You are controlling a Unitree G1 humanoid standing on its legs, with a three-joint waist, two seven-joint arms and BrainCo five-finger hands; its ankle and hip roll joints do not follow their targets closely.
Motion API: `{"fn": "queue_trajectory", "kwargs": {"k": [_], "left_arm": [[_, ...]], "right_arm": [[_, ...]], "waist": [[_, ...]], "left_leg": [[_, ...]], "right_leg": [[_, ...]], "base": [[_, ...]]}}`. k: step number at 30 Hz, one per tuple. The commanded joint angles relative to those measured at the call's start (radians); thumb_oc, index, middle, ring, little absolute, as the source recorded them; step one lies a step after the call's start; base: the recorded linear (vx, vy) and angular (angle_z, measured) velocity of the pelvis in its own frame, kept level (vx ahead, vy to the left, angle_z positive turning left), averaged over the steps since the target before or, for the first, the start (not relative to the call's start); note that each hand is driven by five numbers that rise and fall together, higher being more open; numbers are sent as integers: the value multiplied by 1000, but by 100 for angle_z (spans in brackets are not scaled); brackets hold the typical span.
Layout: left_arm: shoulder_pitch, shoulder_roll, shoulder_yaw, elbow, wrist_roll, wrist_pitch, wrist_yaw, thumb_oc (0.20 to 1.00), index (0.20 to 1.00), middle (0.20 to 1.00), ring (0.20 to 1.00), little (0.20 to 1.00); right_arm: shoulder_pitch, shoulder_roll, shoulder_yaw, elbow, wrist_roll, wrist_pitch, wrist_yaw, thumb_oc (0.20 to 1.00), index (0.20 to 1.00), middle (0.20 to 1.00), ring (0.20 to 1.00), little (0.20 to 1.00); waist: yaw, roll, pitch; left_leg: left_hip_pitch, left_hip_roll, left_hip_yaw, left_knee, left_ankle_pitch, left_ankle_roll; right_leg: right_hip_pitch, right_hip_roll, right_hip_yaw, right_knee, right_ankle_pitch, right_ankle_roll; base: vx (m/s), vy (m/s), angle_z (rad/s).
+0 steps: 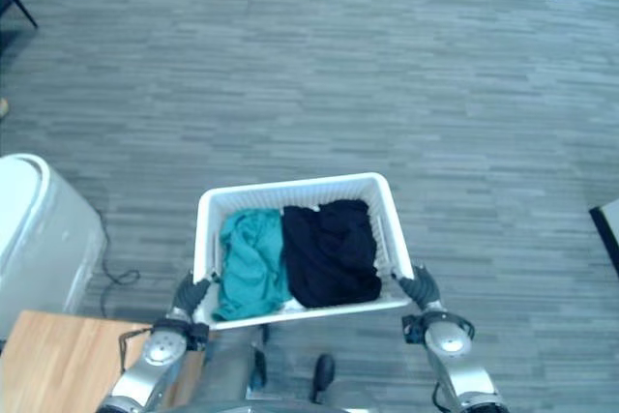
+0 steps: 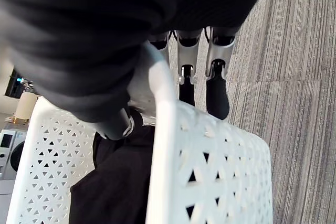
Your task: Grab the laundry basket,head to the washer,open it,put in the laundry and shut it.
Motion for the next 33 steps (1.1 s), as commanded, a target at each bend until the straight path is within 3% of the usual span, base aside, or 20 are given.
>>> {"fn": "queue_trajectory", "kwargs": {"k": [1,5,7,8,9,10,13,14,18,21,24,25,27,28,29,30,31,33], "left_arm": [[4,54,62,-100,-32,-72,0,200,200,200,200,200],[-9,81,58,-91,-36,-72,3,200,200,200,200,200],[-12,103,64,-96,-37,-75,3,200,200,200,200,200],[-23,112,70,-102,-40,-77,10,200,200,200,200,200],[-24,112,70,-102,-40,-77,10,200,200,200,200,200],[-27,116,74,-108,-40,-77,14,200,200,200,200,200],[-26,117,76,-114,-42,-76,15,200,200,200,200,200],[-22,118,85,-126,-43,-75,12,200,200,200,200,200],[-15,105,106,-131,-28,-78,-3,200,200,200,200,200],[-19,96,111,-125,-13,-90,-3,200,200,200,200,200],[-31,84,92,-121,-10,-106,-8,200,200,200,200,200],[-37,75,81,-117,-16,-109,-7,200,200,200,200,200],[-46,65,61,-114,-35,-109,-12,200,200,200,200,200],[-44,65,58,-117,-45,-105,-14,200,200,200,200,200],[-44,65,58,-117,-45,-104,-14,200,200,200,200,200],[-42,67,58,-124,-58,-97,-17,200,200,200,200,200],[-42,67,58,-124,-59,-97,-17,200,200,200,200,200],[-43,64,51,-121,-63,-92,-20,200,200,200,200,200]], "right_arm": [[-66,43,-9,-166,126,-129,100,200,200,200,200,200],[-85,69,14,-165,121,-134,115,200,200,200,200,200],[-83,73,20,-181,109,-134,131,200,200,200,200,200],[-84,73,23,-184,102,-131,138,200,200,200,200,200],[-84,73,23,-184,102,-131,138,200,200,200,200,200],[-85,73,22,-184,103,-127,140,200,200,200,200,200],[-87,72,22,-183,104,-125,141,200,200,200,200,200],[-88,68,19,-183,109,-119,144,200,200,200,200,200],[-80,66,0,-194,106,-111,151,200,200,200,200,200],[-55,71,-20,-195,87,-119,148,200,200,200,200,200],[-21,72,-29,-196,90,-120,161,200,200,200,200,200],[-12,69,-31,-193,87,-126,160,200,200,200,200,200],[0,45,-35,-180,57,-117,157,200,200,200,200,200],[1,25,-42,-170,64,-120,151,200,200,200,200,200],[0,25,-42,-170,64,-120,151,200,200,200,200,200],[8,15,-49,-167,65,-107,146,200,200,200,200,200],[8,15,-49,-167,65,-107,146,200,200,200,200,200],[5,11,-51,-165,67,-100,140,200,200,200,200,200]], "waist": [[17,-5,-40],[27,-44,-51],[16,-55,-52],[2,-48,-46],[3,-46,-47],[-7,-32,-46],[-15,-27,-41],[-29,-20,-36],[-63,-8,-16],[-97,5,-13],[-124,10,-33],[-134,27,-41],[-137,36,-47],[-128,28,-40],[-129,29,-40],[-113,12,-33],[-112,15,-31],[-91,0,-24]], "left_leg": [[18,-11,14,69,41,14],[49,-21,58,146,-11,55],[102,-30,88,155,-54,72],[166,-27,104,136,-85,80],[164,-25,104,136,-83,79],[216,-21,113,119,-113,80],[247,-20,114,110,-130,78],[308,-25,109,96,-173,73],[407,-39,99,69,-214,64],[482,-52,60,55,-264,59],[547,-62,-2,100,-327,53],[550,-42,-19,156,-306,32],[493,-8,-32,340,-213,-3],[402,20,-28,548,-100,-21],[398,23,-31,554,-102,-22],[325,46,16,606,-87,-4],[325,50,16,612,-93,-4],[238,40,53,600,-144,17]], "right_leg": [[51,3,35,76,-133,107],[0,-69,40,305,-77,167],[-68,-105,21,429,5,198],[-145,-130,-24,460,24,198],[-147,-128,-23,458,27,197],[-192,-146,-85,414,9,186],[-212,-151,-114,387,-6,179],[-276,-160,-140,316,-9,180],[-369,-148,-152,102,93,205],[-442,-154,-85,50,136,226],[-437,-157,-8,105,171,222],[-427,-144,-2,140,170,207],[-394,-128,0,166,157,176],[-339,-122,-17,148,129,142],[-340,-121,-19,147,130,141],[-276,-110,-35,135,79,109],[-274,-107,-35,136,78,109],[-215,-104,-44,120,46,105]], "base": [[576,149,-81],[445,155,-41],[432,131,-48],[334,94,-22],[448,94,-15],[229,27,-4],[311,15,-7],[419,-29,17],[510,-79,-19],[542,-118,21],[649,-191,64],[620,-288,79],[527,-347,86],[349,-278,67],[514,-357,27],[279,-171,-22],[434,-216,-21],[370,-111,-6]]}}
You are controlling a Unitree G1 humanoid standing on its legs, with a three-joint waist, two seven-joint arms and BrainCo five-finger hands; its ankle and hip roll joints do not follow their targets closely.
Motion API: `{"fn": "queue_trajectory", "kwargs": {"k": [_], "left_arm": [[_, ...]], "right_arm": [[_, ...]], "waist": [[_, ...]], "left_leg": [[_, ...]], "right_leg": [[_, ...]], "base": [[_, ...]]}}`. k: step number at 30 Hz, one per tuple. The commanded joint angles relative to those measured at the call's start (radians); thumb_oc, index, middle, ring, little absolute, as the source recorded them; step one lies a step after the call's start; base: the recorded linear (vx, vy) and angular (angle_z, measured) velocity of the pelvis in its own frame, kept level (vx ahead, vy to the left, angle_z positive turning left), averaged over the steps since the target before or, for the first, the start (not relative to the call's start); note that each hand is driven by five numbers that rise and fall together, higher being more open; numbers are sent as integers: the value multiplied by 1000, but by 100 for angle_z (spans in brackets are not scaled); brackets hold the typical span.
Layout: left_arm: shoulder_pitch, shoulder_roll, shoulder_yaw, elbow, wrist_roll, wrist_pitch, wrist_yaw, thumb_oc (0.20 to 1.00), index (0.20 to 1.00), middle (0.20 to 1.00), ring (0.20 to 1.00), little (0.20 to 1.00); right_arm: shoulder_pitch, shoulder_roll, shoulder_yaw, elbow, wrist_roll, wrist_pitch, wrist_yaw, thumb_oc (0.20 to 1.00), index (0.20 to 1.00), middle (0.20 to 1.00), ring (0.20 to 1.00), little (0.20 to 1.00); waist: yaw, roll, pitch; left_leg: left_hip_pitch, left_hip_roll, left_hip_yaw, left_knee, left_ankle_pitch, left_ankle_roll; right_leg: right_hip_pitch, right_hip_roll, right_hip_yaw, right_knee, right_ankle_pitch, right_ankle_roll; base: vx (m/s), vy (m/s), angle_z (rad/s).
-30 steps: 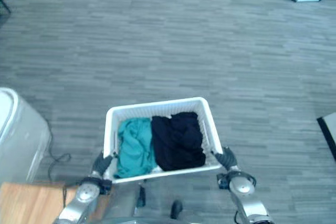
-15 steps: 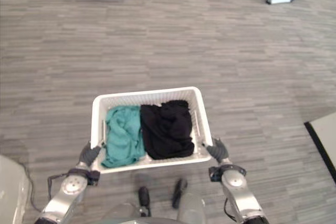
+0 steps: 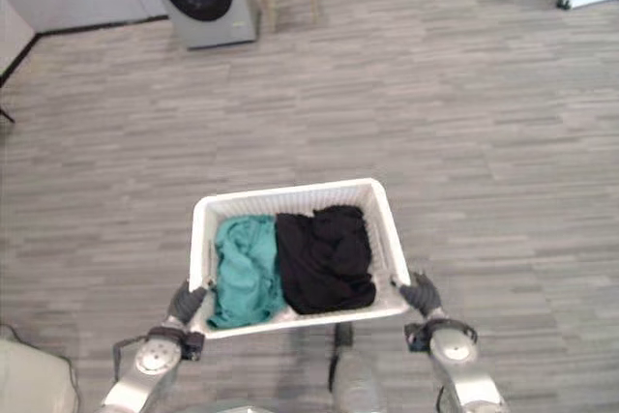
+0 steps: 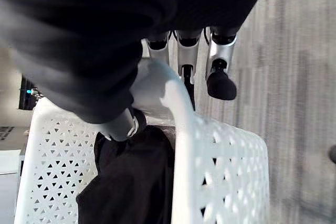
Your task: Grab the laundry basket,head to the washer,open it,put in the laundry and shut it.
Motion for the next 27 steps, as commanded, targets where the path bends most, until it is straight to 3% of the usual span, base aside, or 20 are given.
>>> {"fn": "queue_trajectory", "kwargs": {"k": [1,3,6,9,12,14,15,16,18,20,21,22,24,25,26,27], "left_arm": [[-51,51,43,-100,-60,-81,-3,200,200,200,200,200],[-35,50,47,-105,-57,-78,-5,200,200,200,200,200],[-16,47,62,-114,-53,-68,-5,200,200,200,200,200],[-5,45,72,-121,-51,-63,-5,200,200,200,200,200],[0,48,79,-125,-49,-59,-8,200,200,200,200,200],[24,56,90,-131,-42,-61,-16,200,200,200,200,200],[26,61,87,-132,-45,-61,-20,200,200,200,200,200],[22,65,79,-124,-44,-58,-20,200,200,200,200,200],[2,80,65,-117,-41,-58,-17,200,200,200,200,200],[-9,103,59,-112,-31,-62,-8,200,200,200,200,200],[-15,109,57,-110,-33,-65,-4,200,200,200,200,200],[-22,110,60,-110,-34,-68,3,200,200,200,200,200],[-26,110,67,-110,-44,-71,10,200,200,200,200,200],[-27,110,67,-110,-44,-71,10,200,200,200,200,200],[-17,110,84,-121,-55,-70,9,200,200,200,200,200],[-16,110,84,-122,-55,-70,9,200,200,200,200,200]], "right_arm": [[-21,9,1,-122,78,-95,60,200,200,200,200,200],[-23,13,-1,-117,87,-98,52,200,200,200,200,200],[-30,18,4,-108,86,-103,46,200,200,200,200,200],[-29,22,3,-109,86,-109,43,200,200,200,200,200],[-24,26,4,-114,81,-106,48,200,200,200,200,200],[-9,38,7,-119,73,-104,66,200,200,200,200,200],[-2,45,7,-128,73,-105,67,200,200,200,200,200],[2,53,13,-128,66,-107,75,200,200,200,200,200],[-5,64,23,-126,63,-112,74,200,200,200,200,200],[-13,72,30,-134,59,-122,74,200,200,200,200,200],[-16,73,37,-137,54,-122,78,200,200,200,200,200],[-20,71,43,-140,50,-124,80,200,200,200,200,200],[-34,67,49,-136,49,-117,83,200,200,200,200,200],[-35,67,49,-136,49,-117,83,200,200,200,200,200],[-44,58,45,-128,51,-107,84,200,200,200,200,200],[-44,58,45,-129,51,-107,84,200,200,200,200,200]], "waist": [[9,-50,6],[32,-59,7],[70,-39,6],[89,-45,10],[97,-54,7],[114,-63,-17],[117,-73,-20],[123,-86,-25],[116,-109,-28],[103,-125,-25],[94,-118,-21],[83,-111,-17],[66,-95,-10],[65,-93,-10],[38,-78,4],[35,-77,9]], "left_leg": [[-33,-7,74,-151,111,29],[-120,-10,110,-282,107,37],[-169,0,73,-543,251,3],[-234,32,82,-714,301,-14],[-258,47,92,-720,308,-13],[-255,80,112,-701,341,-10],[-249,76,109,-670,362,-4],[-250,62,105,-634,373,6],[-251,39,126,-548,334,27],[-221,18,145,-516,270,58],[-188,11,147,-521,241,71],[-136,-3,149,-534,208,84],[-47,-30,145,-557,161,95],[-47,-28,144,-558,163,95],[58,-52,135,-583,102,94],[65,-52,132,-582,98,94]], "right_leg": [[135,-51,-50,-77,-148,162],[190,-46,-52,-95,-180,169],[255,-3,-42,-102,-224,169],[342,15,-27,-81,-303,167],[375,12,-10,-60,-331,169],[446,3,24,-17,-388,195],[461,-20,28,21,-379,208],[449,-41,38,84,-328,226],[385,-97,55,229,-162,268],[309,-133,68,372,-7,282],[247,-129,72,428,7,265],[184,-122,62,432,-16,253],[106,-133,-5,380,-71,241],[107,-131,-7,378,-69,240],[5,-124,-87,232,-140,227],[14,-124,-90,233,-145,228]], "base": [[450,-101,-6],[485,-34,4],[504,34,-25],[602,80,-23],[568,128,-19],[911,285,-28],[776,280,-45],[640,246,-51],[545,253,-39],[517,233,-24],[550,243,-8],[573,241,-11],[504,179,-6],[800,162,15],[600,98,22],[796,112,13]]}}
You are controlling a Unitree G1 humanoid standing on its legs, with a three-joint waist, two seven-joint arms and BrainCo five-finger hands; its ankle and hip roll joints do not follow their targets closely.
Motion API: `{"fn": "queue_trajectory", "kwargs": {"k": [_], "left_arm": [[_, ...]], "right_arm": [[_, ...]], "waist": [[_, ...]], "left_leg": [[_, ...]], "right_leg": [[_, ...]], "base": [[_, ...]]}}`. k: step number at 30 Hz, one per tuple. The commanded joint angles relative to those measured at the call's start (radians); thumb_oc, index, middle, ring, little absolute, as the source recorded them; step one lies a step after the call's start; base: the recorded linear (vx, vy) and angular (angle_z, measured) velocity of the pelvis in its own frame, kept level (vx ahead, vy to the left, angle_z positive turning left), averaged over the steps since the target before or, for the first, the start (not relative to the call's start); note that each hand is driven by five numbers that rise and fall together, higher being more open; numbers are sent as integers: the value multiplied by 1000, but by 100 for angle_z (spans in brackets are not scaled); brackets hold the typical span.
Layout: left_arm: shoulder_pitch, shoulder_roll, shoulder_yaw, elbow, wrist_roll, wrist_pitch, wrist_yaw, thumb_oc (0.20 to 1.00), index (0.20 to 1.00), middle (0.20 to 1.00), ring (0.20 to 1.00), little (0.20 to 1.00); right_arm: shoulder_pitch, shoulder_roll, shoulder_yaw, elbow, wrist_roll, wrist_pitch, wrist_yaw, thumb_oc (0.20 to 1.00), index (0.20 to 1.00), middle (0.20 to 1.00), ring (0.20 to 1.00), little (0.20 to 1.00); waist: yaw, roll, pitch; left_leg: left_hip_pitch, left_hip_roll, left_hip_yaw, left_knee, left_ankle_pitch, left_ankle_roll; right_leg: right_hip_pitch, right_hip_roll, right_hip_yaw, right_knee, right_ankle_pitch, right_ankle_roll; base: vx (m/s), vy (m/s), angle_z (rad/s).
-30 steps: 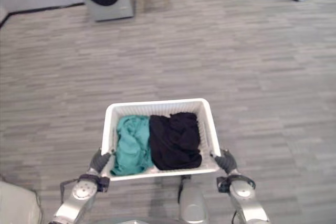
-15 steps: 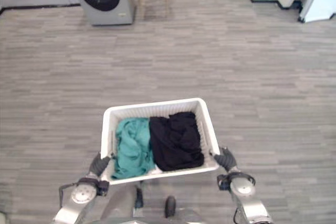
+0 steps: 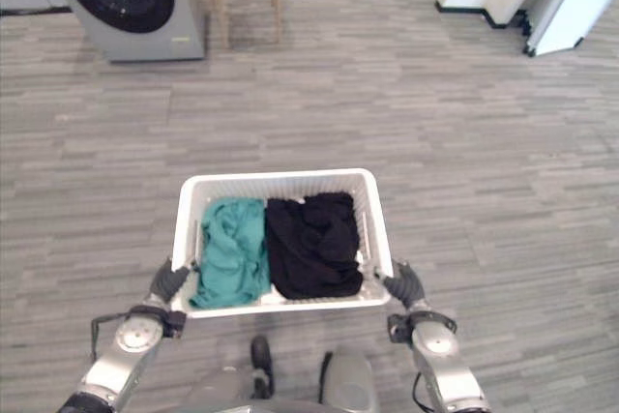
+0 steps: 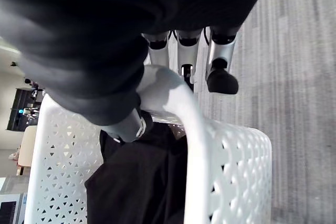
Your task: Grab the laundry basket,head to the washer,open it,put in the laundry and shut it.
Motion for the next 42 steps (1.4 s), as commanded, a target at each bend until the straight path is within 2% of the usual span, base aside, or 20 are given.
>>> {"fn": "queue_trajectory", "kwargs": {"k": [1,3,5,8,9,10,11,12,15,20,21,24,25,29,32,35,36,40,41,42], "left_arm": [[40,5,38,-104,-54,-82,20,200,200,200,200,200],[41,-7,55,-98,-45,-79,15,200,200,200,200,200],[42,-14,65,-94,-20,-84,1,200,200,200,200,200],[40,-12,59,-90,-6,-94,-3,200,200,200,200,200],[45,-32,43,-89,-12,-100,-15,200,200,200,200,200],[45,-31,44,-89,-12,-100,-15,200,200,200,200,200],[35,-35,34,-91,-30,-99,-12,200,200,200,200,200],[41,-40,38,-89,-41,-97,-10,200,200,200,200,200],[45,-43,36,-92,-56,-93,-12,200,200,200,200,200],[52,-48,21,-89,-63,-81,-21,200,200,200,200,200],[71,-56,33,-97,-67,-72,-21,200,200,200,200,200],[77,-60,37,-99,-65,-68,-20,200,200,200,200,200],[79,-61,37,-98,-57,-67,-22,200,200,200,200,200],[87,-45,40,-109,-42,-70,-26,200,200,200,200,200],[66,-16,31,-115,-42,-73,-13,200,200,200,200,200],[48,5,37,-114,-44,-80,14,200,200,200,200,200],[45,7,36,-115,-50,-80,19,200,200,200,200,200],[38,6,37,-113,-60,-83,19,200,200,200,200,200],[38,4,37,-110,-56,-83,15,200,200,200,200,200],[39,1,40,-109,-57,-81,9,200,200,200,200,200]], "right_arm": [[-35,-9,-5,-78,60,-106,95,200,200,200,200,200],[-26,-9,-24,-80,62,-102,94,200,200,200,200,200],[-8,-5,-44,-78,56,-100,98,200,200,200,200,200],[11,-10,-49,-82,51,-102,104,200,200,200,200,200],[27,-5,-50,-77,57,-104,112,200,200,200,200,200],[26,-5,-49,-77,57,-105,112,200,200,200,200,200],[17,-22,-54,-71,54,-104,103,200,200,200,200,200],[13,-33,-59,-68,64,-111,92,200,200,200,200,200],[14,-42,-69,-69,67,-98,90,200,200,200,200,200],[15,-52,-74,-55,65,-89,78,200,200,200,200,200],[11,-48,-72,-42,60,-89,70,200,200,200,200,200],[5,-45,-68,-39,53,-92,64,200,200,200,200,200],[0,-43,-69,-40,53,-97,61,200,200,200,200,200],[1,-23,-59,-51,59,-102,72,200,200,200,200,200],[-2,-4,-41,-62,57,-109,79,200,200,200,200,200],[-16,2,-23,-69,32,-115,80,200,200,200,200,200],[-19,5,-19,-71,29,-112,84,200,200,200,200,200],[-33,-2,-8,-68,15,-101,93,200,200,200,200,200],[-38,-8,-13,-64,16,-97,90,200,200,200,200,200],[-37,-12,-18,-65,19,-92,89,200,200,200,200,200]], "waist": [[-5,-5,-15],[-29,-9,-16],[-50,-7,-18],[-66,0,-30],[-64,12,-46],[-66,9,-48],[-55,20,-37],[-50,19,-33],[-38,9,-29],[5,-5,-24],[37,16,-18],[56,19,-13],[58,18,-13],[74,11,-49],[78,-30,-65],[73,-43,-64],[68,-35,-63],[39,-4,-46],[18,6,-29],[5,7,-23]], "left_leg": [[22,57,-3,38,-72,-129],[99,33,-22,22,-124,-141],[171,25,-46,16,-175,-162],[222,25,-80,48,-208,-175],[230,46,-98,147,-170,-218],[226,42,-100,147,-167,-217],[142,92,-116,408,-32,-257],[98,115,-112,514,28,-270],[23,150,-72,589,51,-252],[-154,144,8,412,-45,-205],[-207,157,-8,118,90,-230],[-231,159,-41,-25,144,-241],[-260,176,-17,-78,168,-246],[-265,184,-8,-4,195,-228],[-262,137,-17,89,130,-183],[-216,89,-10,119,41,-127],[-188,85,-7,114,21,-116],[-81,58,-28,74,-24,-106],[-12,40,-45,58,-59,-110],[13,32,-59,49,-73,-115]], "right_leg": [[126,21,-54,-439,173,79],[93,42,-77,-606,211,98],[36,27,-107,-720,257,123],[45,27,-77,-701,268,121],[88,35,-78,-660,293,91],[86,31,-78,-662,296,91],[128,43,-87,-632,277,58],[159,50,-98,-637,259,37],[212,60,-101,-651,217,7],[334,74,-96,-687,142,13],[411,113,-82,-691,90,17],[456,132,-63,-682,54,13],[498,140,-50,-671,21,14],[565,134,0,-621,-26,32],[515,71,46,-440,76,80],[393,14,86,-224,261,116],[344,4,75,-187,273,108],[224,19,30,-231,196,82],[153,37,-9,-341,154,68],[140,45,-23,-433,159,69]], "base": [[419,4,-10],[665,-30,8],[700,-93,81],[661,-162,79],[618,-216,41],[721,-345,55],[452,-289,55],[452,-288,47],[305,-151,-29],[498,-46,-19],[608,63,-40],[560,89,-46],[669,144,-75],[649,198,-34],[505,228,-15],[415,219,5],[471,212,1],[415,126,6],[474,28,32],[477,30,49]]}}
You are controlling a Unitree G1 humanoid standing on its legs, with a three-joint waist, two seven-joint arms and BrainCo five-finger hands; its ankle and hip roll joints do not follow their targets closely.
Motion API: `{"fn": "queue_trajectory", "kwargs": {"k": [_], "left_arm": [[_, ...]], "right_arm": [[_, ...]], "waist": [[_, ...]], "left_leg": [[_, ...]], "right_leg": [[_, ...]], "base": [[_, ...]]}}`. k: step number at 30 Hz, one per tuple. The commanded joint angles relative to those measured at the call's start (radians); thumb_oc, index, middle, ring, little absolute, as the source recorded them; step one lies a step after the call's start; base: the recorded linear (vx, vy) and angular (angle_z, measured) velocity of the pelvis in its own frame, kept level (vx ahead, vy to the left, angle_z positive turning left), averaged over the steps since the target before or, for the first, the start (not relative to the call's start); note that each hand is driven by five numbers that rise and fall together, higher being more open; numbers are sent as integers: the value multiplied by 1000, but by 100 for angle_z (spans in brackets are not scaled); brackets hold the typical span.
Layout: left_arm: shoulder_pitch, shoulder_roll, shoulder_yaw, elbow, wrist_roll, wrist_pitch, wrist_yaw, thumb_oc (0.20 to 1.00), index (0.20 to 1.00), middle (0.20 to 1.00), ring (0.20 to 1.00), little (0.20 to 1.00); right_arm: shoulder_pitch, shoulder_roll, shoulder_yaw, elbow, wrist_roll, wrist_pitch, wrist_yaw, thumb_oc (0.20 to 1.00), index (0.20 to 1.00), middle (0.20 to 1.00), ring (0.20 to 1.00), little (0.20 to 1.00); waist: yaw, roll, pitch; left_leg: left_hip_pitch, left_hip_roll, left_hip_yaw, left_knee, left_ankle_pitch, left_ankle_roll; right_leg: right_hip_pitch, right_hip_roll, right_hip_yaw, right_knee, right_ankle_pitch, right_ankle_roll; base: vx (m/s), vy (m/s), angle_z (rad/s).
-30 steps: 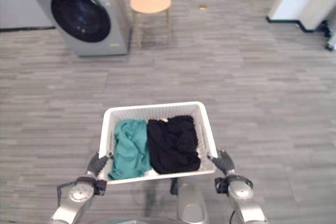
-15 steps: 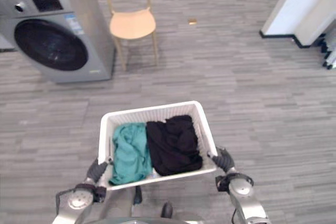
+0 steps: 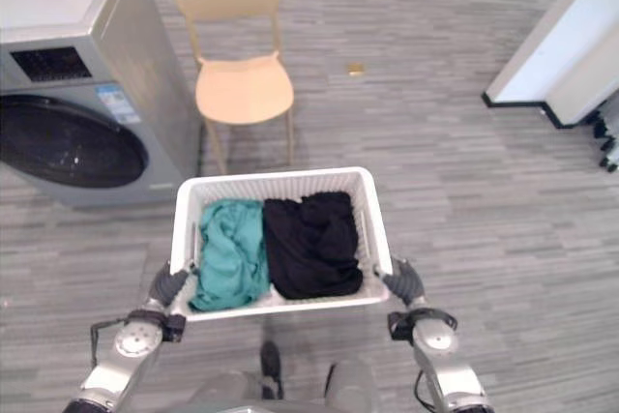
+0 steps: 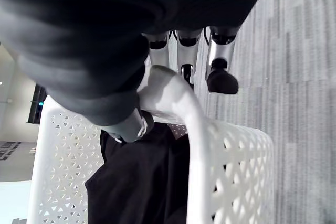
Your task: Grab the laundry basket,head to the washer,open it,put in the laundry and shut it.
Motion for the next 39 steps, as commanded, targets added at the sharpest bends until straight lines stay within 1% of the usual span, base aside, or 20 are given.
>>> {"fn": "queue_trajectory", "kwargs": {"k": [1,2,4,6,8,9,11,13,17,19,20,21,24,27,28,29,31,34,36,39], "left_arm": [[21,22,28,-95,-56,-78,9,200,200,200,200,200],[26,12,36,-83,-43,-78,3,200,200,200,200,200],[31,2,43,-73,-42,-85,-2,200,200,200,200,200],[39,-12,33,-65,-28,-87,-18,200,200,200,200,200],[39,-24,30,-60,-41,-87,-22,200,200,200,200,200],[34,-30,24,-59,-49,-83,-26,200,200,200,200,200],[37,-37,22,-59,-61,-83,-27,200,200,200,200,200],[33,-39,12,-53,-71,-76,-31,200,200,200,200,200],[26,-31,0,-54,-58,-65,-41,200,200,200,200,200],[31,-29,-1,-59,-50,-62,-40,200,200,200,200,200],[33,-27,3,-61,-47,-60,-35,200,200,200,200,200],[34,-25,8,-62,-45,-57,-28,200,200,200,200,200],[39,-23,17,-66,-45,-55,-23,200,200,200,200,200],[51,-12,18,-64,-36,-58,-37,200,200,200,200,200],[50,-12,18,-64,-36,-58,-37,200,200,200,200,200],[44,-4,15,-62,-36,-57,-33,200,200,200,200,200],[31,13,9,-59,-28,-57,-26,200,200,200,200,200],[11,26,13,-51,-20,-60,-5,200,200,200,200,200],[2,28,16,-45,-12,-66,7,200,200,200,200,200],[-19,24,15,-33,2,-72,18,200,200,200,200,200]], "right_arm": [[-26,-6,-12,-68,24,-85,78,200,200,200,200,200],[-17,-5,-22,-60,24,-83,76,200,200,200,200,200],[-3,-7,-28,-60,15,-86,81,200,200,200,200,200],[20,-4,-42,-63,25,-89,87,200,200,200,200,200],[29,-13,-56,-53,22,-92,82,200,200,200,200,200],[27,-19,-59,-50,25,-96,77,200,200,200,200,200],[28,-27,-67,-49,39,-93,68,200,200,200,200,200],[30,-34,-73,-46,44,-85,60,200,200,200,200,200],[30,-43,-84,-43,41,-83,48,200,200,200,200,200],[28,-42,-87,-38,37,-83,41,200,200,200,200,200],[25,-40,-83,-33,35,-85,35,200,200,200,200,200],[18,-37,-80,-31,32,-87,29,200,200,200,200,200],[14,-36,-76,-32,19,-89,29,200,200,200,200,200],[23,-21,-79,-34,5,-87,39,200,200,200,200,200],[23,-21,-79,-34,5,-87,39,200,200,200,200,200],[16,-7,-73,-32,-3,-84,40,200,200,200,200,200],[0,4,-64,-29,-13,-87,37,200,200,200,200,200],[-16,23,-49,-28,-30,-93,29,200,200,200,200,200],[-26,28,-41,-12,-48,-90,20,200,200,200,200,200],[-49,25,-30,18,-75,-87,-2,200,200,200,200,200]], "waist": [[3,-13,-13],[-18,-18,-6],[-29,-20,-2],[-34,-20,-13],[-37,-16,-29],[-35,-12,-27],[-31,-12,-22],[-26,-15,-17],[-13,-23,-14],[-3,-14,-15],[7,-6,-10],[18,-3,-5],[30,7,-8],[28,1,-35],[29,3,-38],[27,-4,-40],[19,-11,-41],[11,-5,-33],[2,-4,-31],[-11,3,-27]], "left_leg": [[-19,77,-24,105,-83,-107],[35,56,-51,89,-120,-118],[60,41,-75,109,-149,-125],[79,30,-97,162,-189,-135],[62,55,-94,268,-163,-175],[29,77,-93,368,-129,-200],[-24,117,-77,501,-68,-223],[-70,158,-38,554,-53,-215],[-143,181,9,396,-96,-187],[-191,203,10,269,-21,-200],[-214,216,-6,198,48,-217],[-238,230,-23,134,90,-229],[-240,245,-57,58,137,-243],[-209,226,-34,81,115,-227],[-214,228,-33,82,116,-227],[-196,203,-25,111,78,-203],[-169,171,-3,122,37,-167],[-138,157,25,128,-5,-135],[-101,141,35,115,-23,-129],[-65,127,35,89,-35,-129]], "right_leg": [[138,42,-42,-365,175,56],[97,65,-15,-512,199,76],[90,62,-8,-561,232,85],[125,64,20,-558,243,71],[156,57,-6,-551,249,53],[182,58,-21,-559,240,39],[230,68,-40,-566,211,10],[274,74,-59,-578,176,-10],[340,74,-82,-607,136,0],[365,83,-83,-606,112,2],[385,96,-80,-602,92,0],[408,102,-75,-594,69,-2],[434,104,-54,-563,42,6],[461,62,-37,-514,30,35],[456,64,-36,-514,32,34],[431,23,-11,-433,45,55],[374,-14,25,-319,102,77],[275,-39,53,-201,166,87],[246,-43,36,-238,165,77],[204,-7,10,-345,147,66]], "base": [[471,-53,59],[454,-62,45],[512,-82,55],[447,-101,59],[403,-151,93],[285,-155,100],[268,-152,56],[237,-97,24],[238,6,6],[270,97,7],[360,135,20],[266,93,18],[347,175,-19],[340,224,-35],[302,300,-35],[246,297,-31],[259,342,-46],[133,205,-51],[156,118,-22],[171,36,-17]]}}
